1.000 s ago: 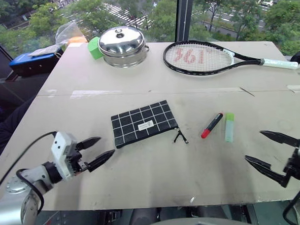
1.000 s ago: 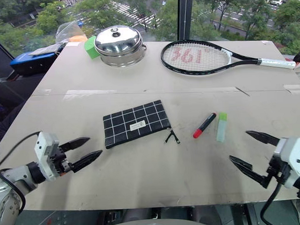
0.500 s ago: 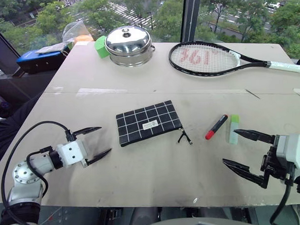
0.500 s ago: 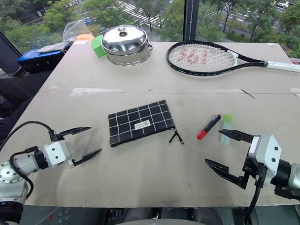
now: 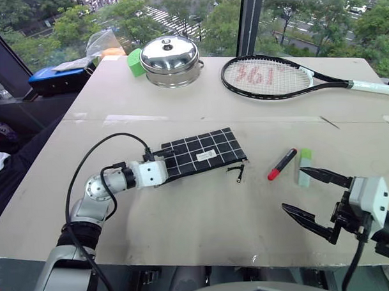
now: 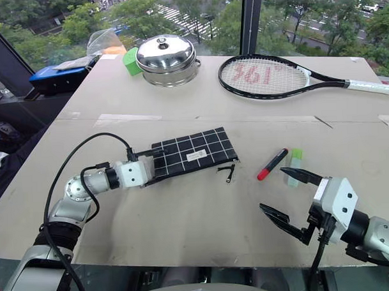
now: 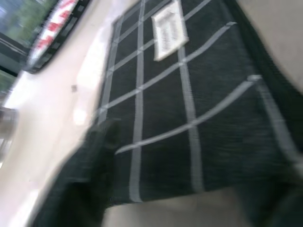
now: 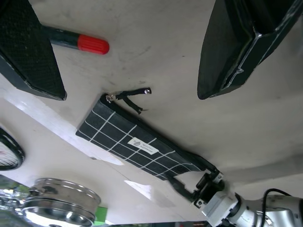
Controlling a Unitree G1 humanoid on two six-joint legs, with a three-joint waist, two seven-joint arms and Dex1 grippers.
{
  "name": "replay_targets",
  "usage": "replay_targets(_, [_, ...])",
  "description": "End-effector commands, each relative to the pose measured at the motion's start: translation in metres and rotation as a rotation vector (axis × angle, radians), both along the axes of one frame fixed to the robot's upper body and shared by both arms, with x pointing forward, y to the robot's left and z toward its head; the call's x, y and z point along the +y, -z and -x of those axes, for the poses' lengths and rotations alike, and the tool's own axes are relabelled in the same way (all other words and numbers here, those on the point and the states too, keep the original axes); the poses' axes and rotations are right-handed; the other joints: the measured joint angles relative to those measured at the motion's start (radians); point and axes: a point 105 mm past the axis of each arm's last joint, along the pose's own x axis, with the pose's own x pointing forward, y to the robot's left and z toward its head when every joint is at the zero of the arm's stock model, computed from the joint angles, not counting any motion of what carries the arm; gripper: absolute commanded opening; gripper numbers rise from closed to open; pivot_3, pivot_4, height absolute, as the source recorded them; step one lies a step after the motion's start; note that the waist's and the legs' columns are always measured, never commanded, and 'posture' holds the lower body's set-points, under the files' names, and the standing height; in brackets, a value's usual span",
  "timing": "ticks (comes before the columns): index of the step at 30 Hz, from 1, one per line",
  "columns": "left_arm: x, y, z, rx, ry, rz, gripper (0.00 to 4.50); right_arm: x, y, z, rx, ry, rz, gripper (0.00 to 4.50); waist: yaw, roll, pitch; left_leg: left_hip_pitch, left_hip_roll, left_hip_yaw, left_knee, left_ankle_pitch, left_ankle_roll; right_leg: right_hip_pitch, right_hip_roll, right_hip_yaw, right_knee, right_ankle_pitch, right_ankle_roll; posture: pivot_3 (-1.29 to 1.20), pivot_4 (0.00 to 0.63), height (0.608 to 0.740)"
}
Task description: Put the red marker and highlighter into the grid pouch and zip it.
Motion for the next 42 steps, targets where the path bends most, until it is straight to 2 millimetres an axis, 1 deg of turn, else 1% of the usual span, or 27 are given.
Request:
replay_targets(1, [-0.004,0.004,0.005,0.113,-0.014,0.056,1.2,0.009,-0.002,-0.015,-0.027,0.093,-0.011,4.5,-0.006,-0.001,0.0,0.0,0.0,0.0,0.0,0.0,0.0,0.0,0.0,0.0,0.0,0.0,0.0,0.0,0.15,0.74])
replay_targets(3, [-0.005,-0.001,0.008,0.153,-0.016,0.096,0.34,0.014,0.005,-0.028,0.005,0.169,0.003,4.5,-0.01,-0.001,-0.001,0.0,0.001,0.0,0.0,0.0,0.0,-0.001,0.001,0.0,0.001,0.001,-0.001,0.0,0.15,0.74])
replay_targets(4, [-0.005,-0.003,0.009,0.165,-0.02,0.108,0.07,0.015,0.007,-0.032,0.011,0.195,0.017,4.5,-0.013,-0.001,0.0,0.0,0.001,0.0,0.0,0.0,0.0,-0.001,0.001,0.0,0.001,0.002,-0.003,0.0,0.15,0.74])
replay_targets(7, [-0.01,-0.011,0.012,0.22,-0.033,0.165,0.07,0.014,0.028,-0.051,0.106,0.335,0.117,4.5,-0.016,-0.002,0.0,-0.002,0.001,-0.001,-0.001,0.0,0.0,-0.002,0.001,0.0,0.001,0.001,-0.003,0.0,0.15,0.74])
replay_targets(8, [-0.012,-0.014,0.013,0.241,-0.034,0.182,0.07,0.022,0.035,-0.06,0.205,0.355,0.036,4.5,-0.018,-0.002,0.0,-0.002,0.001,-0.001,-0.001,0.0,0.0,-0.002,0.001,0.0,0.001,0.001,-0.003,0.0,0.15,0.74])
replay_targets(9, [-0.014,-0.016,0.014,0.254,-0.028,0.188,0.07,0.031,0.04,-0.068,0.295,0.367,-0.044,4.5,-0.026,-0.006,0.0,-0.003,0.001,-0.001,-0.001,0.0,0.0,-0.002,0.001,-0.001,0.001,0.001,-0.003,0.0,0.15,0.74])
replay_targets(11, [-0.017,-0.02,0.013,0.285,-0.054,0.224,0.07,0.048,0.04,-0.081,0.403,0.367,-0.16,4.5,-0.03,-0.004,0.001,-0.003,0.002,-0.002,-0.001,0.0,0.0,-0.002,0.003,-0.001,0.001,0.001,-0.003,0.0,0.15,0.74])
replay_targets(14, [-0.02,-0.022,0.015,0.305,-0.061,0.24,0.07,0.056,0.037,-0.091,0.473,0.378,-0.219,4.5,-0.029,-0.002,0.002,-0.003,0.002,-0.001,-0.001,0.0,0.0,-0.002,0.003,0.0,0.001,0.001,-0.003,0.0,0.15,0.74])
replay_targets(16, [-0.022,-0.023,0.015,0.316,-0.07,0.251,0.07,0.064,0.036,-0.093,0.526,0.356,-0.259,4.5,-0.029,-0.002,0.002,-0.003,0.001,-0.002,-0.002,0.0,0.0,-0.002,0.003,-0.001,0.001,0.001,-0.003,0.0,0.15,0.74])
replay_targets(18, [-0.025,-0.025,0.016,0.323,-0.073,0.265,0.07,0.068,0.036,-0.099,0.546,0.36,-0.267,4.5,-0.03,-0.002,0.002,-0.004,0.001,-0.002,-0.002,0.0,0.0,-0.002,0.003,0.0,0.001,0.002,-0.002,0.0,0.15,0.74])
replay_targets(19, [-0.025,-0.025,0.016,0.325,-0.073,0.267,0.07,0.068,0.035,-0.101,0.549,0.365,-0.267,4.5,-0.03,-0.002,0.002,-0.004,0.001,-0.002,-0.002,0.0,0.0,-0.002,0.003,0.0,0.0,0.004,0.001,0.0,0.15,0.74])
replay_targets(23, [-0.029,-0.028,0.02,0.33,-0.074,0.282,0.07,0.07,0.037,-0.116,0.566,0.387,-0.296,4.5,-0.033,-0.002,0.002,-0.003,0.0,-0.001,-0.002,0.0,0.0,-0.002,0.003,0.0,0.001,0.004,0.001,0.0,0.15,0.74])
replay_targets(25, [-0.03,-0.03,0.021,0.332,-0.074,0.288,0.07,0.068,0.04,-0.121,0.558,0.405,-0.284,4.5,-0.033,-0.002,0.002,-0.003,0.0,-0.001,-0.002,0.0,0.0,-0.002,0.003,0.0,0.001,0.004,0.001,0.0,0.15,0.74])
replay_targets(33, [-0.033,-0.033,0.027,0.342,-0.065,0.292,0.07,0.066,0.033,-0.138,0.478,0.419,-0.306,4.5,-0.036,-0.001,0.003,-0.003,0.0,-0.001,-0.002,0.0,0.0,-0.002,0.004,0.0,0.001,0.004,0.001,0.0,0.15,0.74])
replay_targets(36, [-0.033,-0.035,0.027,0.342,-0.063,0.292,0.0,0.066,0.031,-0.14,0.457,0.413,-0.306,3.72,-0.036,-0.001,0.003,-0.003,0.0,-0.001,-0.002,0.0,0.0,-0.002,0.004,0.0,0.001,0.004,0.001,0.0,0.15,0.74])
replay_targets(37, [-0.033,-0.036,0.028,0.344,-0.062,0.292,0.0,0.066,0.031,-0.14,0.453,0.407,-0.305,3.35,-0.036,-0.001,0.003,-0.003,0.0,-0.001,-0.002,0.0,0.0,-0.002,0.004,0.0,0.001,0.004,0.001,0.0,0.15,0.74])
replay_targets(38, [-0.033,-0.036,0.028,0.345,-0.061,0.292,0.0,0.066,0.031,-0.14,0.449,0.404,-0.304,2.77,-0.036,-0.001,0.003,-0.003,0.0,-0.001,-0.002,0.0,0.0,-0.002,0.004,0.0,0.001,0.004,0.001,0.0,0.15,0.74])
replay_targets(42, [-0.035,-0.037,0.03,0.351,-0.055,0.291,0.0,0.066,0.03,-0.139,0.415,0.387,-0.275,0.86,-0.037,-0.001,0.003,-0.003,0.0,-0.001,-0.002,0.0,0.0,-0.002,0.004,0.0,0.001,0.004,0.001,0.0,0.15,0.74])
